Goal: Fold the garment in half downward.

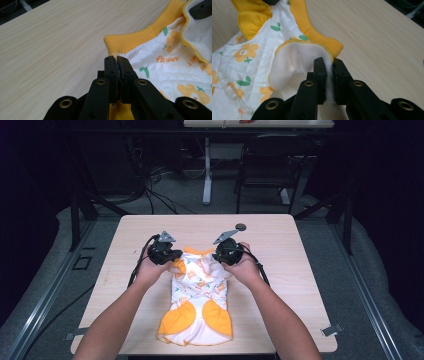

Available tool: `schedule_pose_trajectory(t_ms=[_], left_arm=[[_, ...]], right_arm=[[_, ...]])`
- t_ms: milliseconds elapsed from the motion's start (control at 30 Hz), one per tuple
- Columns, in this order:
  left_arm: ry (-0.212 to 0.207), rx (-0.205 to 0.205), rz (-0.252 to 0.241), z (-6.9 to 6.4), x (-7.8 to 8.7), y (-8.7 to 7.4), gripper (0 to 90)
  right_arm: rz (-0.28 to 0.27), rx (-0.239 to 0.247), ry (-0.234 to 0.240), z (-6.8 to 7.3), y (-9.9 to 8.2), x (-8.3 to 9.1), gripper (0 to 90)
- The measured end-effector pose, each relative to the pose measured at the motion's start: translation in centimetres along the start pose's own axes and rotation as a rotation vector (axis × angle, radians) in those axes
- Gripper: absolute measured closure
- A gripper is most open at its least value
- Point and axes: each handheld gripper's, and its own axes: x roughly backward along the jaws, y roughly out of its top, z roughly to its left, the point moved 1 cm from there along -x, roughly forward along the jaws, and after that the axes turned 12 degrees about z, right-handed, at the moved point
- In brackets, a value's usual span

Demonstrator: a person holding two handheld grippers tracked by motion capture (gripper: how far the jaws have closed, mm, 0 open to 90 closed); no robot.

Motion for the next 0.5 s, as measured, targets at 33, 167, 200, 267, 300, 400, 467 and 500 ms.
schedule_pose_trajectory(t_ms=[33,167,200,267,300,400,467,500], left_arm=[[0.002,-0.003,-0.002,0.1,0.2,0.1,87.2],[0.011,-0.003,-0.03,0.2,1.4,0.7,87.2],[0.012,-0.004,-0.037,0.3,1.6,0.9,87.3],[0.021,-0.009,-0.049,0.4,2.2,1.3,87.3],[0.028,-0.011,-0.058,0.4,2.4,1.4,87.3],[0.038,-0.021,-0.07,0.4,3.1,2.0,87.3],[0.046,-0.024,-0.077,0.4,3.5,2.3,87.3],[0.053,-0.025,-0.084,0.4,3.6,2.4,87.3]], right_arm=[[-0.005,0.001,0.0,0.0,0.2,0.3,82.5],[-0.021,0.016,-0.026,-0.2,1.2,1.5,82.4],[-0.02,0.018,-0.033,-0.2,1.4,1.8,82.4],[-0.03,0.021,-0.047,-0.3,1.8,2.4,82.5],[-0.044,0.018,-0.05,-0.4,2.0,2.6,82.5],[-0.048,0.025,-0.069,-0.4,2.5,3.2,82.4],[-0.06,0.037,-0.078,-0.4,2.8,3.7,82.4],[-0.069,0.039,-0.084,-0.4,2.9,3.8,82.4]])
